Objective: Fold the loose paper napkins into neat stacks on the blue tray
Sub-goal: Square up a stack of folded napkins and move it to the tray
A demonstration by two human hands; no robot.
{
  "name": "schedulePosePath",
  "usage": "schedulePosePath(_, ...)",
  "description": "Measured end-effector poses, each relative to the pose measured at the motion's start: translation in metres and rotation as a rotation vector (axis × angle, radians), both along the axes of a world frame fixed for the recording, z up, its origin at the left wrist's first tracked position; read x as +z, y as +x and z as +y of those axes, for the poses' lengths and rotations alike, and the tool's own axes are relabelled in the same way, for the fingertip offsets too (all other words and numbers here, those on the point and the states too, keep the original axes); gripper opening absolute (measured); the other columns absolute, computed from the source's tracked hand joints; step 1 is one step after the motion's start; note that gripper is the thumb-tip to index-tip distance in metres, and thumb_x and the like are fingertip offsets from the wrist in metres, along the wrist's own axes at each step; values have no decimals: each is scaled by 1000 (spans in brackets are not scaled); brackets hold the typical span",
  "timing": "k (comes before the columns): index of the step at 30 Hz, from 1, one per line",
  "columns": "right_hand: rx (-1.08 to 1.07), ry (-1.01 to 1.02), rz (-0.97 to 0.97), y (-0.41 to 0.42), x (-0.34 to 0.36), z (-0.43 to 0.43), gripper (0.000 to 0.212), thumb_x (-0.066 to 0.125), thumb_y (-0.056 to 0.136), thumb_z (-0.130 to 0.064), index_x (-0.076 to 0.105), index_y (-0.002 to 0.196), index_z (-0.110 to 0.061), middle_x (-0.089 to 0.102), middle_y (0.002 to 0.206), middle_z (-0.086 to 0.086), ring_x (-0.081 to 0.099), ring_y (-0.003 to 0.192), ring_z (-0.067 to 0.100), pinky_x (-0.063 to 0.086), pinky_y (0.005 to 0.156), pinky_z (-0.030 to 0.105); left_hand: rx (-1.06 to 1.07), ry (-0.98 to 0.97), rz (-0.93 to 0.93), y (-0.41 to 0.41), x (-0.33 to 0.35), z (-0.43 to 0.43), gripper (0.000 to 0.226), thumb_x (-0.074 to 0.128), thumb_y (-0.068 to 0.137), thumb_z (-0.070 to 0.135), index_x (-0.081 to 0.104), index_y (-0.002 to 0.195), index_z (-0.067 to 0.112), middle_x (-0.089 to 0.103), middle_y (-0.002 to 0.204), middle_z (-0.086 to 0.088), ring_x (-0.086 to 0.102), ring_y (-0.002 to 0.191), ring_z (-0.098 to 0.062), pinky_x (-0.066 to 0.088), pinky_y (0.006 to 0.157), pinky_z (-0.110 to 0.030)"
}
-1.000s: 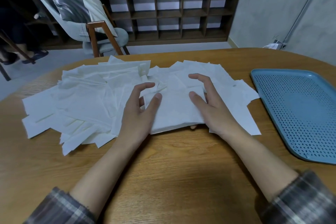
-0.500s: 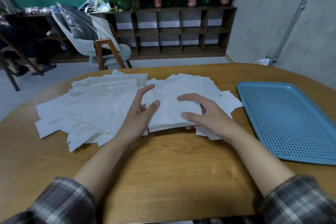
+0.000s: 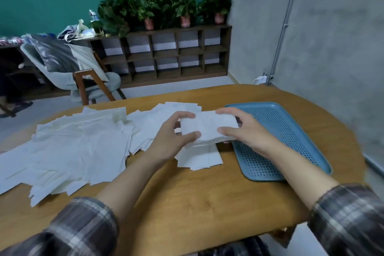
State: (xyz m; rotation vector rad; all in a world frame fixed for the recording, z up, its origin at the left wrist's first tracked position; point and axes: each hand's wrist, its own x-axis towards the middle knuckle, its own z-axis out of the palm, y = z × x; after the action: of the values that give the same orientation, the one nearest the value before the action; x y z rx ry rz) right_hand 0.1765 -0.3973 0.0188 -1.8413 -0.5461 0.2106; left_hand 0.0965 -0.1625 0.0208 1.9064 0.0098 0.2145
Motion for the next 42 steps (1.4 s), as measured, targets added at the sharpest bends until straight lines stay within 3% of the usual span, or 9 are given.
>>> schedulePosePath(6, -161, -11, 73, 36, -4, -51, 46, 82, 88, -11, 70, 127, -33, 65, 128, -5, 64, 114, 15, 57, 73, 17, -11, 47, 40, 57, -12, -51, 47, 83, 90, 36, 58, 129, 44, 56, 133, 14, 54, 123, -15, 61, 95, -39)
schedulePosePath(13, -310, -68, 68, 95, -18, -80, 53, 84, 84, -10, 69, 131, -31, 66, 133, -3, 62, 120, 19, 46, 92, 26, 16, 78, 71, 129, -22, -80, 44, 82, 91, 18, 63, 129, 29, 62, 126, 3, 61, 118, -20, 60, 97, -42)
schedulePosePath(17, -383, -102, 55, 125, -34, -85, 55, 86, 86, -17, 67, 137, -26, 62, 141, -3, 57, 128, 17, 41, 98, 26, 51, 120, 81, 162, -29, -89, 41, 80, 93, 17, 66, 131, 22, 64, 131, -1, 61, 118, -17, 57, 94, -31)
schedulePosePath(20, -401, -160, 59, 139, -45, -85, 58, 85, 87, -23, 65, 140, -27, 57, 151, -1, 50, 141, 19, 39, 105, 29, 40, 246, 95, 179, -31, -91, 44, 80, 93, 21, 67, 135, 21, 68, 129, -3, 65, 116, -20, 55, 103, -41)
schedulePosePath(24, -410, -236, 14, 146, -48, -83, 56, 80, 91, -23, 63, 144, -24, 56, 153, -2, 50, 140, 16, 36, 99, 25, 33, 419, 93, 187, -31, -95, 45, 78, 93, 25, 68, 136, 18, 73, 117, -1, 64, 118, -23, 53, 98, -33)
schedulePosePath(27, -402, -298, -24, 145, -47, -82, 55, 77, 95, -25, 60, 148, -23, 57, 151, -5, 53, 134, 12, 35, 95, 21, 26, 522, 98, 187, -33, -100, 47, 72, 98, 25, 64, 143, 16, 70, 130, -2, 49, 136, -24, 41, 96, -28)
schedulePosePath(38, -356, -369, -50, 149, -41, -79, 55, 67, 99, -20, 55, 153, -24, 56, 151, -3, 59, 115, 15, 36, 92, 18, 53, 526, 175, 184, -29, -114, 55, 71, 98, 29, 56, 150, 15, 51, 153, -11, 40, 143, -24, 39, 111, -33)
schedulePosePath(40, -349, -421, -58, 150, -43, -79, 56, 65, 100, -24, 53, 154, -27, 55, 153, -2, 56, 128, 21, 40, 101, 26, 60, 551, 164, 184, -28, -111, 53, 72, 98, 29, 58, 147, 15, 51, 150, -10, 40, 143, -25, 39, 112, -34)
schedulePosePath(42, -329, -495, -75, 151, -44, -80, 58, 62, 101, -28, 49, 157, -27, 41, 166, -1, 34, 152, 25, 29, 122, 38, 64, 591, 145, 182, -30, -109, 53, 73, 98, 33, 60, 146, 15, 46, 145, -7, 43, 139, -24, 40, 112, -35)
